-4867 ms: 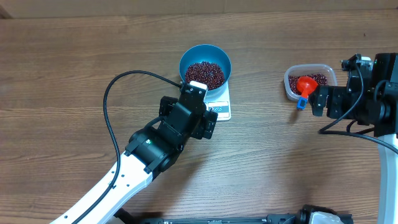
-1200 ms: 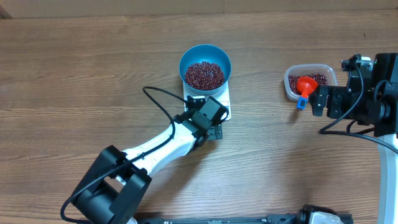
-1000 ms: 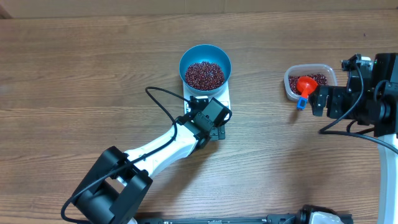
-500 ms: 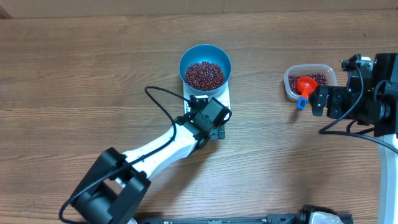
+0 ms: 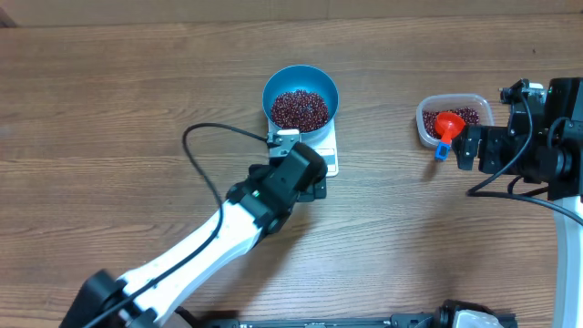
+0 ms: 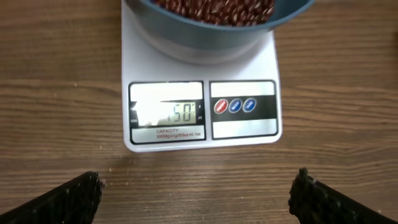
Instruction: Scoop item into bowl and weigh 150g on scale
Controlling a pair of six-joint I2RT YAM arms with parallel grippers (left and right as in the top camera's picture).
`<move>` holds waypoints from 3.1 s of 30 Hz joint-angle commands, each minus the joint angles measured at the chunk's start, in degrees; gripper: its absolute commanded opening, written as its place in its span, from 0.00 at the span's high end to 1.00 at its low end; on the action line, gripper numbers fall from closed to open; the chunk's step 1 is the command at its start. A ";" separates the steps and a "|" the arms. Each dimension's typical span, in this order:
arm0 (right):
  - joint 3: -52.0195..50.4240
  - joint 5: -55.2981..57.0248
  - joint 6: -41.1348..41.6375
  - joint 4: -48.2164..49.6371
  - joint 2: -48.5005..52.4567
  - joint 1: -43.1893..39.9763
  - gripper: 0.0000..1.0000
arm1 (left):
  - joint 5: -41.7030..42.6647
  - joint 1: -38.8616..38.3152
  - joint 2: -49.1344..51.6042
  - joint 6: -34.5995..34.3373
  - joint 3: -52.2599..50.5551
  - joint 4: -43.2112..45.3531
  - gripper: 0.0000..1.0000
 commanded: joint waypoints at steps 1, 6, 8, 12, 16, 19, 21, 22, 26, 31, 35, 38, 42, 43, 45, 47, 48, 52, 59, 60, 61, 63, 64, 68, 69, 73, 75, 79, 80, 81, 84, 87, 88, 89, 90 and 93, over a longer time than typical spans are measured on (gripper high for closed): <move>1.42 -0.50 -0.20 0.26 -0.09 -0.02 0.00 | -1.51 1.09 -6.45 3.63 -4.17 1.53 0.00; 1.42 -0.50 -0.20 0.28 -0.09 -0.02 0.00 | 1.11 5.79 -16.17 4.79 -10.51 4.20 0.01; 1.42 -0.50 -0.20 0.28 -0.09 -0.02 0.00 | 5.07 9.16 -20.55 7.08 -13.35 6.34 0.00; 1.42 -0.50 -0.20 0.28 -0.09 -0.02 0.00 | 12.07 15.63 -28.30 11.32 -18.62 11.56 0.00; 1.42 -0.50 -0.20 0.26 -0.09 -0.02 0.00 | 15.30 21.00 -36.46 13.42 -23.87 16.04 0.01; 1.42 -0.50 -0.20 0.26 -0.09 -0.02 0.00 | 17.20 24.11 -42.73 15.02 -28.30 20.79 0.00; 1.42 -0.50 -0.20 0.28 -0.09 -0.02 0.00 | 18.43 25.57 -46.71 16.90 -31.43 24.79 0.01; 1.42 -0.50 -0.20 0.26 -0.09 -0.02 0.00 | 18.69 26.21 -48.68 17.97 -33.11 27.08 0.00; 1.42 -0.50 -0.20 0.26 -0.09 -0.02 0.00 | 19.43 28.09 -54.97 22.69 -39.10 35.36 0.00; 1.42 -0.50 -0.20 0.26 -0.09 -0.02 0.00 | 19.54 30.64 -61.26 26.67 -44.26 39.28 0.00; 1.42 -0.50 -0.20 0.26 -0.09 -0.02 0.00 | 20.11 33.55 -66.29 28.59 -47.39 39.67 0.01; 1.42 -0.50 -0.20 0.28 -0.09 -0.02 0.00 | 22.05 34.97 -68.96 30.58 -48.59 39.63 0.01; 1.42 -0.50 -0.20 0.28 -0.09 -0.02 0.00 | 23.80 37.07 -72.43 32.50 -50.25 39.63 0.00; 1.42 -0.50 -0.20 0.26 -0.09 -0.02 0.00 | 23.78 37.62 -73.11 32.52 -50.80 39.65 0.01; 1.42 -0.50 -0.20 0.26 -0.09 -0.02 0.00 | 23.78 38.69 -74.23 32.50 -51.89 39.58 0.00; 1.42 -0.50 -0.20 0.26 -0.09 -0.02 0.00 | 23.76 39.74 -75.30 32.52 -52.52 38.05 0.01; 1.42 -0.50 -0.20 0.28 -0.09 -0.02 0.00 | 23.78 40.19 -75.84 32.65 -52.50 36.89 0.00; 1.42 -0.50 -0.20 0.28 -0.09 -0.02 0.00 | 23.80 42.01 -78.16 32.92 -52.50 31.67 0.00; 1.42 -0.50 -0.20 0.26 -0.09 -0.02 0.00 | 23.82 45.00 -84.13 35.41 -52.50 19.61 0.01; 1.42 -0.50 -0.20 0.28 -0.09 -0.02 0.00 | 23.82 45.27 -84.13 35.52 -52.52 18.86 0.00; 1.42 -0.50 -0.20 0.28 -0.09 -0.02 0.00 | 23.82 45.55 -84.13 35.50 -52.52 18.75 0.00; 1.42 -0.50 -0.20 0.26 -0.09 -0.02 0.00 | 23.82 46.23 -84.13 35.52 -52.50 18.80 0.00; 1.42 -0.50 -0.20 0.28 -0.09 -0.02 0.00 | 23.82 46.58 -84.13 35.54 -52.52 18.78 0.00; 1.42 -0.50 -0.20 0.28 -0.09 -0.02 0.00 | 23.87 47.19 -84.15 36.70 -52.50 18.78 0.00; 1.42 -0.50 -0.20 0.26 -0.09 -0.02 0.00 | 23.87 47.19 -84.15 37.27 -52.50 18.75 0.01; 1.42 -0.50 -0.20 0.26 -0.09 -0.02 0.00 | 23.78 47.21 -84.15 37.66 -52.50 18.64 0.00; 1.42 -0.50 -0.20 0.26 -0.09 -0.02 0.00 | 23.78 47.19 -84.15 37.66 -52.50 18.62 0.00; 1.42 -0.50 -0.20 0.26 -0.09 -0.02 0.00 | 23.76 47.19 -84.15 38.32 -52.50 18.60 0.00; 1.42 -0.50 -0.20 0.28 -0.09 -0.02 0.00 | 23.76 47.19 -84.15 38.93 -52.52 18.60 0.01; 1.42 -0.50 -0.20 0.26 -0.09 -0.02 0.00 | 23.71 47.19 -84.15 39.10 -52.52 18.60 0.00; 1.42 -0.50 -0.20 0.28 -0.09 -0.02 0.00 | 23.74 47.19 -84.15 39.47 -52.50 18.58 0.01; 1.42 -0.50 -0.20 0.28 -0.09 -0.02 0.00 | 23.74 47.15 -84.15 39.76 -52.50 18.58 0.00; 1.42 -0.50 -0.20 0.26 -0.09 -0.02 0.00 | 23.74 47.15 -84.15 39.76 -52.50 18.58 0.00; 1.42 -0.50 -0.20 0.26 -0.09 -0.02 0.00 | 23.74 47.15 -84.15 39.76 -52.50 18.56 0.00; 1.42 -0.50 -0.20 0.26 -0.09 -0.02 0.00 | 23.76 47.15 -84.15 39.76 -52.50 18.56 0.00; 1.42 -0.50 -0.20 0.26 -0.09 -0.02 0.00 | 23.63 47.15 -84.15 39.74 -52.52 18.51 0.01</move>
